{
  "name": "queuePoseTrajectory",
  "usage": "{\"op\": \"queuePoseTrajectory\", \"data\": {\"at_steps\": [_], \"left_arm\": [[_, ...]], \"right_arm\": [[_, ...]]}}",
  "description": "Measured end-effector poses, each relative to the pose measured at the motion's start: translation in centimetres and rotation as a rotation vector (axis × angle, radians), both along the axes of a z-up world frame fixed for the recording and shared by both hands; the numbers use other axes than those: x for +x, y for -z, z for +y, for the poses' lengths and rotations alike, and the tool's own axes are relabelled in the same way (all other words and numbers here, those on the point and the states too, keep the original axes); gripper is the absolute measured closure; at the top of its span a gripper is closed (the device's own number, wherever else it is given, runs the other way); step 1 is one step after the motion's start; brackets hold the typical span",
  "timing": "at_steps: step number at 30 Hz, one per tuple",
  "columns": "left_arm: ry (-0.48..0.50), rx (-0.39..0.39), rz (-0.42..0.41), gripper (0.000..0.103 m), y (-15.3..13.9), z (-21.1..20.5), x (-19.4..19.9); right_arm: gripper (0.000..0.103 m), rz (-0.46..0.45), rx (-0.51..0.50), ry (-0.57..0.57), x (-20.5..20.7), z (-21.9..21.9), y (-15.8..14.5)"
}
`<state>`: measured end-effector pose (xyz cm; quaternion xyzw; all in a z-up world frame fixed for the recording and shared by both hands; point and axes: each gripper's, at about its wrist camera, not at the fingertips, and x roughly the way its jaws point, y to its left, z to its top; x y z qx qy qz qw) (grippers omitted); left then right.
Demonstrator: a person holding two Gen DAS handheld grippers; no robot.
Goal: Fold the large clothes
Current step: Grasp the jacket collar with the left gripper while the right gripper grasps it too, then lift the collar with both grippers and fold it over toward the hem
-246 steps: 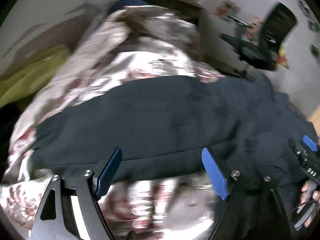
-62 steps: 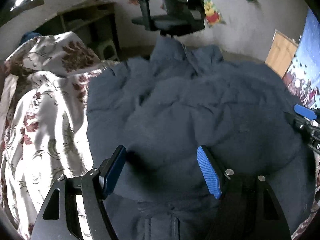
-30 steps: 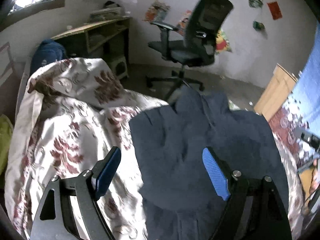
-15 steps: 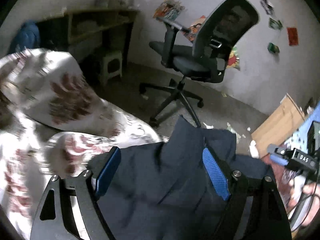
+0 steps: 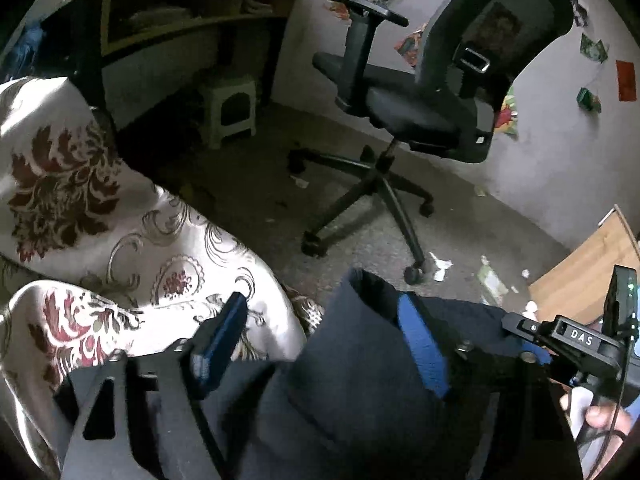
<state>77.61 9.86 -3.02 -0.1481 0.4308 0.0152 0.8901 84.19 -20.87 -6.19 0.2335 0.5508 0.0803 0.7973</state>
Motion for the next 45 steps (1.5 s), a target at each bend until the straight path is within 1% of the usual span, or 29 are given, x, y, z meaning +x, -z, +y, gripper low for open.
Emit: {"op": "queuePoseTrajectory", "data": {"at_steps": [1, 2, 3, 4, 5, 6, 7, 9, 11, 13, 16, 18, 21, 22, 23, 25, 27, 28, 30, 31, 32, 35, 37, 38, 41, 43, 45], "left_arm": [[-0.003, 0.001, 0.018, 0.054, 0.4, 0.2, 0.5], [-0.004, -0.012, 0.029, 0.065, 0.7, 0.2, 0.8], [0.001, -0.04, 0.034, 0.07, 1.0, 0.2, 1.0], [0.006, -0.064, 0.041, 0.079, 1.3, 0.2, 1.2], [0.015, -0.082, 0.05, 0.094, 1.4, 0.2, 1.3], [0.031, -0.093, 0.055, 0.097, 1.4, 0.0, 1.5], [0.043, -0.075, 0.046, 0.098, 1.2, -0.1, 1.2], [0.07, -0.053, 0.007, 0.099, 0.1, -0.3, 0.3], [0.103, -0.055, -0.04, 0.1, -1.1, -0.1, -1.1], [0.126, -0.083, -0.074, 0.1, -2.2, 0.3, -2.3], [0.174, -0.141, -0.126, 0.101, -4.2, 1.6, -5.3], [0.221, -0.179, -0.159, 0.101, -5.9, 2.5, -7.9], [0.297, -0.214, -0.192, 0.101, -8.0, 3.7, -11.9], [0.312, -0.217, -0.192, 0.101, -8.4, 3.6, -12.5], [0.334, -0.219, -0.193, 0.101, -8.7, 3.8, -14.0], [0.374, -0.228, -0.187, 0.101, -9.0, 4.0, -16.6], [0.407, -0.229, -0.187, 0.101, -8.8, 3.9, -19.0], [0.415, -0.227, -0.185, 0.101, -8.6, 3.6, -19.6], [0.435, -0.221, -0.165, 0.102, -7.2, 3.0, -21.0], [0.438, -0.219, -0.16, 0.102, -6.6, 2.8, -21.3], [0.435, -0.224, -0.148, 0.102, -5.4, 2.4, -21.5], [0.407, -0.271, -0.105, 0.102, -2.9, 2.3, -22.1], [0.406, -0.261, -0.101, 0.102, -1.8, 2.1, -22.3], [0.411, -0.255, -0.102, 0.102, -1.6, 2.1, -22.4], [0.425, -0.234, -0.116, 0.102, -1.6, 1.8, -22.4], [0.431, -0.222, -0.126, 0.102, -1.6, 1.7, -22.2], [0.435, -0.211, -0.129, 0.102, -1.4, 1.6, -22.1]], "right_arm": [[0.052, 0.003, 0.005, 0.001, 0.2, 0.2, 0.2], [0.055, 0.009, 0.01, 0.005, 0.3, 0.3, 0.5], [0.061, 0.013, 0.009, 0.009, 0.3, 0.3, 0.6], [0.068, 0.015, 0.004, 0.012, 0.3, 0.4, 0.7], [0.072, 0.013, -0.006, 0.008, 0.1, 0.5, 0.6], [0.078, 0.001, -0.013, 0.002, -0.3, 0.5, 0.2], [0.082, -0.01, -0.016, -0.006, -0.5, 0.6, -0.1], [0.085, -0.046, -0.018, -0.024, -1.3, 0.6, -1.3], [0.087, -0.091, -0.028, -0.056, -2.5, 0.7, -2.8], [0.089, -0.138, -0.032, -0.082, -3.9, 0.8, -4.3], [0.091, -0.222, -0.018, -0.121, -7.2, 0.4, -7.3], [0.092, -0.281, 0.012, -0.146, -9.8, 0.1, -9.1], [0.092, -0.382, 0.054, -0.21, -14.1, -0.2, -11.5], [0.093, -0.412, 0.061, -0.233, -15.5, -0.1, -12.1], [0.093, -0.444, 0.065, -0.267, -17.3, -0.1, -12.7], [0.093, -0.48, 0.055, -0.306, -19.8, 0.0, -13.4], [0.094, -0.494, 0.048, -0.325, -22.2, -0.1, -13.3], [0.094, -0.491, 0.039, -0.326, -23.0, -0.1, -13.1], [0.095, -0.483, 0.018, -0.319, -24.2, -0.1, -12.2], [0.095, -0.473, 0.01, -0.309, -24.4, -0.3, -11.7], [0.095, -0.46, 0.012, -0.3, -24.6, -0.4, -11.2], [0.095, -0.429, -0.007, -0.283, -25.2, -0.8, -9.3], [0.094, -0.405, -0.014, -0.296, -25.9, -1.0, -8.3], [0.092, -0.398, -0.031, -0.313, -26.4, -1.1, -8.2], [0.089, -0.391, -0.051, -0.332, -27.5, -1.5, -9.1], [0.088, -0.431, -0.08, -0.342, -28.3, -1.7, -10.4], [0.085, -0.483, -0.105, -0.353, -27.9, -1.1, -12.3]]}}
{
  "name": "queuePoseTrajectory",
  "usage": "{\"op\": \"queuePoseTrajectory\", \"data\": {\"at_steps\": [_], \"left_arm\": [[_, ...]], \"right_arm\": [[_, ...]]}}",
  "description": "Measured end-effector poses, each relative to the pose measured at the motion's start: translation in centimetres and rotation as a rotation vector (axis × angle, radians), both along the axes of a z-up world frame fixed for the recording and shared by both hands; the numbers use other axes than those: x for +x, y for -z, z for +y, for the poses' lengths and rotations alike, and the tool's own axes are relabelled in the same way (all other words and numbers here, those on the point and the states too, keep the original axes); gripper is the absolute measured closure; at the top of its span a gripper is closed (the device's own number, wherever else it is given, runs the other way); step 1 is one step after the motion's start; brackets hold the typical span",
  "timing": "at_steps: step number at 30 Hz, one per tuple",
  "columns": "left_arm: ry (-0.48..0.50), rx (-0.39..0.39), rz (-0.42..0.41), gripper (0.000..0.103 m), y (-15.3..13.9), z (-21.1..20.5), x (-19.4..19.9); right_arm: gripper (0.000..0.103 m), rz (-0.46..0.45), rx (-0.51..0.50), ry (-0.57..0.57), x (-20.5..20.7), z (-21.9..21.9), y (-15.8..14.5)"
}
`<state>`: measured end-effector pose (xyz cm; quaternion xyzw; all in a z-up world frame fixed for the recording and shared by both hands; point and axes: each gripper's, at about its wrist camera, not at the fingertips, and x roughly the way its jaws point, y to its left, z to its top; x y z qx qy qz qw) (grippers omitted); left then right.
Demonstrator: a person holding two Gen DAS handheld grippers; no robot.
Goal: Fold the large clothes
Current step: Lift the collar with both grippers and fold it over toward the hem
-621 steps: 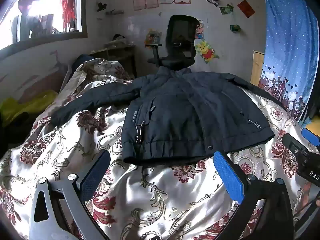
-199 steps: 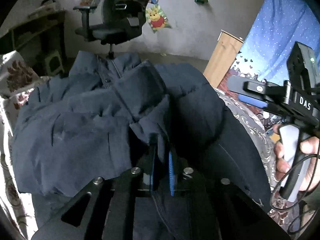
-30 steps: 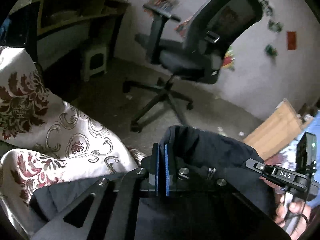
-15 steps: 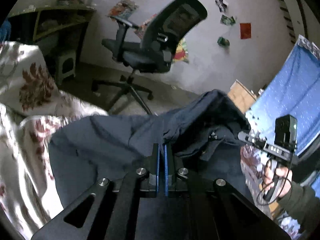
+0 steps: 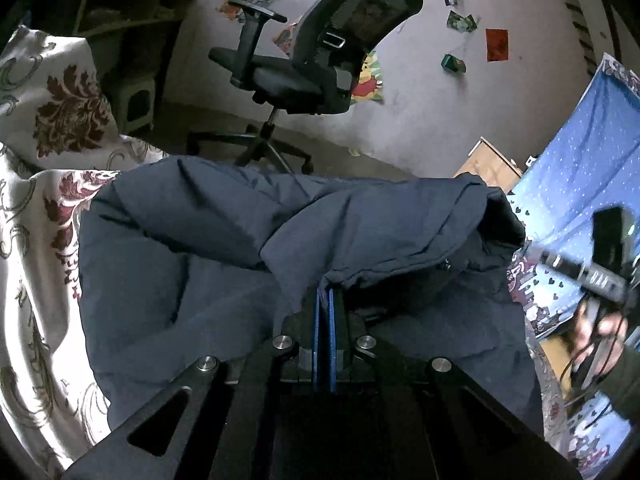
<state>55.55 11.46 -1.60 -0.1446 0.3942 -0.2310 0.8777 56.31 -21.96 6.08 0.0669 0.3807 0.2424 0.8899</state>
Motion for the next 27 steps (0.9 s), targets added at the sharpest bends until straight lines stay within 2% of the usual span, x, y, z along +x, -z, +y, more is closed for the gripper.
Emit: {"op": "queuePoseTrajectory", "data": {"at_steps": [2, 4, 7, 9, 12, 15, 19, 22, 25, 27], "left_arm": [[0.006, 0.019, -0.006, 0.102, 0.4, -0.2, 0.1], [0.011, 0.033, -0.002, 0.102, 0.8, -0.2, 0.1], [0.024, 0.067, -0.017, 0.102, 0.8, -0.5, -0.6], [0.043, 0.082, -0.022, 0.101, 0.7, -0.7, -0.6], [0.071, 0.113, -0.023, 0.101, 0.4, -0.8, -1.0], [0.069, 0.094, -0.054, 0.101, 0.0, 0.1, -2.0], [0.049, 0.045, -0.126, 0.1, -1.2, 1.2, -3.1], [0.045, -0.014, -0.183, 0.1, -2.9, 1.2, -2.5], [0.116, -0.069, -0.138, 0.098, -3.8, 0.2, -0.2], [0.215, -0.065, -0.055, 0.098, -3.1, -1.8, 1.6]], "right_arm": [[0.085, -0.025, 0.013, -0.001, 1.7, 1.3, -1.4], [0.085, 0.007, 0.001, 0.015, 4.5, 3.0, -1.6], [0.085, 0.122, -0.013, -0.047, 8.6, 6.3, 0.4], [0.085, 0.185, -0.048, -0.117, 9.7, 8.2, 2.5], [0.085, 0.182, -0.159, -0.184, 8.3, 9.7, 4.7], [0.085, 0.171, -0.197, -0.232, 6.5, 9.6, 6.4], [0.086, 0.182, -0.149, -0.217, 5.9, 8.3, 7.6], [0.086, 0.179, -0.129, -0.212, 5.7, 7.5, 7.6], [0.086, 0.191, -0.133, -0.218, 5.6, 7.3, 7.4], [0.086, 0.212, -0.176, -0.245, 5.4, 7.4, 6.9]]}}
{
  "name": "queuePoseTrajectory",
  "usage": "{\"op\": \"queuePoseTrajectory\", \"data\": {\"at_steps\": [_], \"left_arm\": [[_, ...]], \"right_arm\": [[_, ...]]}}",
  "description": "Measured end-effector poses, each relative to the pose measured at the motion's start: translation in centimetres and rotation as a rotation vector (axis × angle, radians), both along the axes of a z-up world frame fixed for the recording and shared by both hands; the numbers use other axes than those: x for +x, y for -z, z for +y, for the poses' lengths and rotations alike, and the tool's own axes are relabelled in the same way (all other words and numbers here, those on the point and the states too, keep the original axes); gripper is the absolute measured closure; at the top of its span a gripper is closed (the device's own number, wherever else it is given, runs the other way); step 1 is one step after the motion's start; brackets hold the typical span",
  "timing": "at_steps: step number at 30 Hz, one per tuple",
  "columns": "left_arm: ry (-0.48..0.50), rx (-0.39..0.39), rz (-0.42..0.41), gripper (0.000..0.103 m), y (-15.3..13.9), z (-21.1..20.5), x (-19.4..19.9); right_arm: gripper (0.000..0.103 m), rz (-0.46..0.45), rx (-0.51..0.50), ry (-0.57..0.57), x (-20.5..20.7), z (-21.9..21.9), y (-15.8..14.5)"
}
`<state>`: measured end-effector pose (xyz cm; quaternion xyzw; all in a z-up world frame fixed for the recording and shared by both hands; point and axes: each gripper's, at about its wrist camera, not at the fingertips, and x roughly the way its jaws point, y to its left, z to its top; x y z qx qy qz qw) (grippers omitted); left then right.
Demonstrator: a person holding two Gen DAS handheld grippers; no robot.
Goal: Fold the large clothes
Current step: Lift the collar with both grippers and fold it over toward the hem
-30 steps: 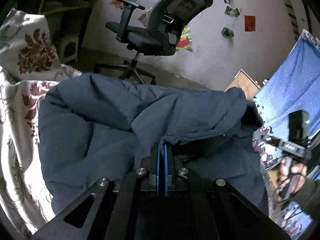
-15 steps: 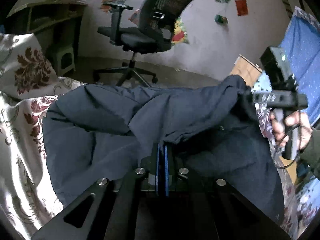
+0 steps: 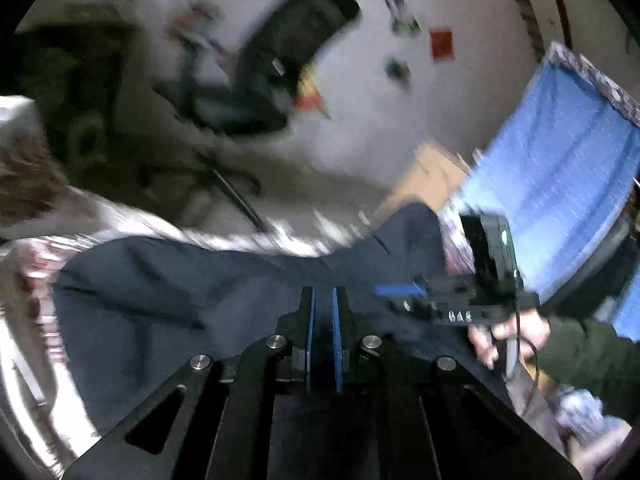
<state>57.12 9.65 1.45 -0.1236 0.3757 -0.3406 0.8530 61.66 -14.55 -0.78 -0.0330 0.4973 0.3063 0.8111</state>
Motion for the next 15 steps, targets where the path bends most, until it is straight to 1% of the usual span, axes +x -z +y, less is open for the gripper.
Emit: {"op": "queuePoseTrajectory", "data": {"at_steps": [2, 3, 5, 6, 8, 9, 12, 14, 15], "left_arm": [[0.084, 0.06, 0.081, 0.098, 1.5, -2.1, 1.6], [0.105, 0.106, 0.108, 0.098, 2.3, -3.0, 2.2], [0.125, 0.217, 0.165, 0.098, 4.4, -4.6, 3.3], [0.12, 0.251, 0.181, 0.098, 5.3, -5.1, 3.8], [0.085, 0.27, 0.203, 0.1, 6.7, -5.5, 4.9], [0.065, 0.27, 0.217, 0.101, 7.2, -5.6, 5.5], [0.013, 0.25, 0.257, 0.102, 8.7, -5.4, 7.6], [-0.002, 0.245, 0.278, 0.102, 9.6, -5.2, 8.9], [-0.008, 0.247, 0.275, 0.102, 10.1, -5.2, 9.5]], "right_arm": [[0.086, 0.015, -0.051, -0.036, -0.3, 0.1, -0.2], [0.086, 0.023, -0.08, -0.049, -0.5, 0.2, -0.1], [0.086, 0.038, -0.136, -0.073, -0.5, 0.3, 0.5], [0.086, 0.038, -0.147, -0.073, -0.3, 0.4, 0.8], [0.088, 0.031, -0.164, -0.046, 0.5, 0.6, 1.8], [0.088, 0.03, -0.167, -0.012, 1.4, 0.7, 2.6], [0.088, 0.033, -0.154, 0.07, 3.5, 0.8, 4.3], [0.089, 0.036, -0.165, 0.091, 4.6, 1.1, 5.5], [0.089, 0.032, -0.173, 0.094, 5.0, 1.3, 5.9]]}}
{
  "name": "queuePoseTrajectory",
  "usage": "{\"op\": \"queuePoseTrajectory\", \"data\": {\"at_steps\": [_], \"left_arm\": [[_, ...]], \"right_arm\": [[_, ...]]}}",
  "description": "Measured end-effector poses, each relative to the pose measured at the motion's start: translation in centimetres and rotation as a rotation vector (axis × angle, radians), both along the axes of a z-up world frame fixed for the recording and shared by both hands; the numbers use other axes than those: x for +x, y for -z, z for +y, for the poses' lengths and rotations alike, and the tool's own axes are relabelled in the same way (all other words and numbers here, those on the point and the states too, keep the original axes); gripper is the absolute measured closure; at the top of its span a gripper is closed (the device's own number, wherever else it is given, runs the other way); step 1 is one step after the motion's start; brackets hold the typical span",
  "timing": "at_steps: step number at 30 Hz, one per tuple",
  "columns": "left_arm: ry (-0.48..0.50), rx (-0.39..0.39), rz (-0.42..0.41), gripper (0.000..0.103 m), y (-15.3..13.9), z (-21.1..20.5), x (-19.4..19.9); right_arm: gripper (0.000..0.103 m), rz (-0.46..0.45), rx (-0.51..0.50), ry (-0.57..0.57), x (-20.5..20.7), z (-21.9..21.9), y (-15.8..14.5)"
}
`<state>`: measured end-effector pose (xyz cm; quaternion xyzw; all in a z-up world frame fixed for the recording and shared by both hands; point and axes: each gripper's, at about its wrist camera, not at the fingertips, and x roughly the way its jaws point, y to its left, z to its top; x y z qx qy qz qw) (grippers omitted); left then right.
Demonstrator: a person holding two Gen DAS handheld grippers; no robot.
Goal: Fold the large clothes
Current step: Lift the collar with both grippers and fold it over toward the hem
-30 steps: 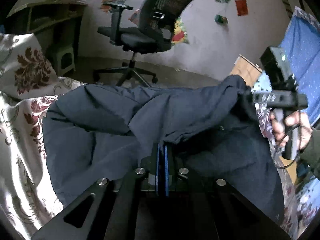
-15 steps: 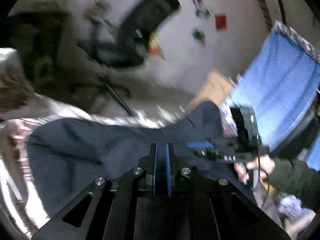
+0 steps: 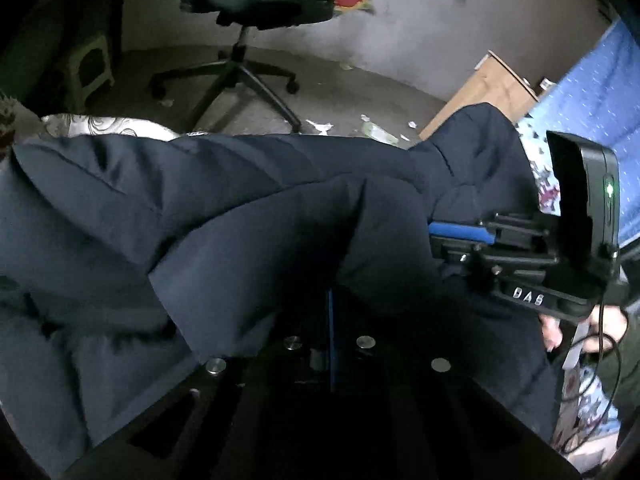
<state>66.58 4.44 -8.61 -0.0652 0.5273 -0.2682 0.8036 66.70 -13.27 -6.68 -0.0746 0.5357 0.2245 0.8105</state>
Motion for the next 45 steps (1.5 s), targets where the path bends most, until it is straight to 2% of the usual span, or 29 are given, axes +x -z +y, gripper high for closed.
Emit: {"op": "queuePoseTrajectory", "data": {"at_steps": [2, 5, 9, 12, 14, 16, 18, 19, 20, 23, 27, 30, 32, 33, 35, 37, 39, 40, 42, 45], "left_arm": [[0.0, 0.01, -0.027, 0.1, 0.6, 0.0, 0.6], [-0.033, -0.037, -0.034, 0.1, 1.3, 0.7, 0.4], [-0.03, -0.04, -0.093, 0.1, -0.5, 1.9, -1.5], [-0.034, -0.067, -0.255, 0.1, -3.2, 3.6, -3.9], [-0.084, -0.107, -0.391, 0.1, -5.2, 4.8, -4.5], [-0.161, -0.104, -0.413, 0.1, -5.8, 5.1, -3.6], [-0.273, -0.052, -0.351, 0.1, -5.2, 5.6, -1.5], [-0.308, -0.033, -0.305, 0.1, -4.5, 5.8, -0.5], [-0.333, -0.033, -0.264, 0.1, -3.9, 6.2, 0.2], [-0.352, 0.018, -0.235, 0.1, -2.3, 6.7, 0.7], [-0.355, 0.041, -0.25, 0.1, -1.8, 7.1, -0.2], [-0.365, -0.023, -0.322, 0.1, -3.1, 7.2, -1.8], [-0.334, -0.076, -0.39, 0.1, -4.6, 6.6, -3.3], [-0.293, -0.102, -0.407, 0.1, -5.1, 6.0, -3.7], [-0.164, -0.138, -0.38, 0.1, -5.5, 4.6, -4.1], [-0.052, -0.068, -0.307, 0.1, -4.8, 2.6, -3.8], [0.037, 0.041, -0.157, 0.1, -2.2, 0.3, -2.9], [0.031, 0.074, -0.121, 0.1, -1.1, 0.0, -2.6], [-0.005, 0.036, -0.108, 0.1, -0.4, 0.4, -2.5], [-0.046, 0.002, -0.097, 0.101, 0.3, 1.0, -2.7]], "right_arm": [[0.089, -0.003, 0.01, 0.013, 0.6, -0.2, 0.8], [0.089, 0.003, 0.046, 0.031, 0.9, -0.8, 1.3], [0.087, -0.028, 0.113, 0.024, -0.4, -2.6, -1.7], [0.087, -0.162, 0.138, 0.067, -1.1, -4.0, -5.6], [0.085, -0.255, 0.123, 0.097, -0.2, -4.1, -7.4], [0.082, -0.312, 0.073, 0.182, 1.6, -4.0, -7.8], [0.082, -0.275, -0.001, 0.301, 3.8, -4.4, -6.1], [0.086, -0.253, -0.029, 0.328, 4.4, -4.6, -5.4], [0.087, -0.217, -0.058, 0.369, 4.8, -5.2, -4.1], [0.088, -0.175, -0.049, 0.398, 4.5, -6.2, -2.2], [0.087, -0.224, -0.068, 0.384, 3.2, -5.6, -2.8], [0.085, -0.268, 0.039, 0.349, 1.6, -5.8, -5.2], [0.084, -0.267, 0.087, 0.291, 0.4, -5.3, -6.1], [0.079, -0.246, 0.102, 0.244, -0.4, -4.8, -6.4], [0.076, -0.182, 0.091, 0.17, -1.4, -3.9, -6.0], [0.076, -0.128, 0.021, 0.133, -2.3, -3.2, -4.9], [0.076, -0.072, -0.03, 0.12, -2.5, -3.1, -3.4], [0.075, -0.059, -0.029, 0.125, -2.7, -3.3, -2.8], [0.075, -0.073, -0.004, 0.143, -3.0, -3.7, -1.8], [0.075, -0.142, 0.036, 0.196, -4.3, -4.1, -1.0]]}}
